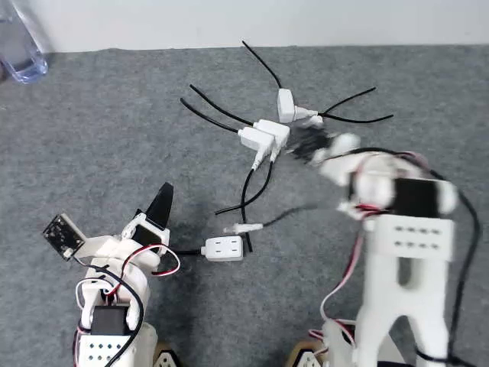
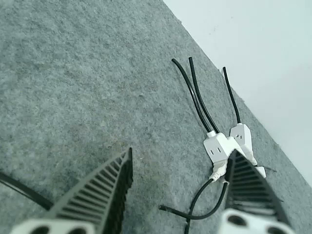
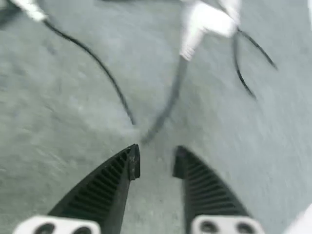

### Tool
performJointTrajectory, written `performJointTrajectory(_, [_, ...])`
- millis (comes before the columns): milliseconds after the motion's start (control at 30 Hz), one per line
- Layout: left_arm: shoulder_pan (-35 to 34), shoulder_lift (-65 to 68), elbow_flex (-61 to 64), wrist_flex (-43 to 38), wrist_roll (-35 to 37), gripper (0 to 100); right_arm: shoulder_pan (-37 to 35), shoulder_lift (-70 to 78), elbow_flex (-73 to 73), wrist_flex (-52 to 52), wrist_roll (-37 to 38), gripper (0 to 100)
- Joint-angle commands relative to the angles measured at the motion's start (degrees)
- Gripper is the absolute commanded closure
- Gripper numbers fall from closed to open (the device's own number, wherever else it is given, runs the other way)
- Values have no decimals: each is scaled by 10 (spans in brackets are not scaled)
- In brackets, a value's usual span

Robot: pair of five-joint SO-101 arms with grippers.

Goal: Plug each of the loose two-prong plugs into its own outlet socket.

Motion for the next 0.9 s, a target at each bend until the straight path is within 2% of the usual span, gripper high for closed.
performJointTrajectory(0, [4,-6,-5,4,1,706,32,-15,-23,9,35,857])
performJointTrajectory(167, [4,-6,-5,4,1,706,13,-15,-16,8,34,872])
performJointTrajectory(300, [4,-6,-5,4,1,706,-87,-7,40,-6,7,872])
performJointTrajectory(533, [0,-5,-5,5,1,706,-223,-5,158,-132,-17,872])
performJointTrajectory(667, [0,-5,-5,5,1,706,-257,62,167,-177,-18,872])
performJointTrajectory(867, [0,-5,-5,5,1,706,-269,211,115,-225,-17,874])
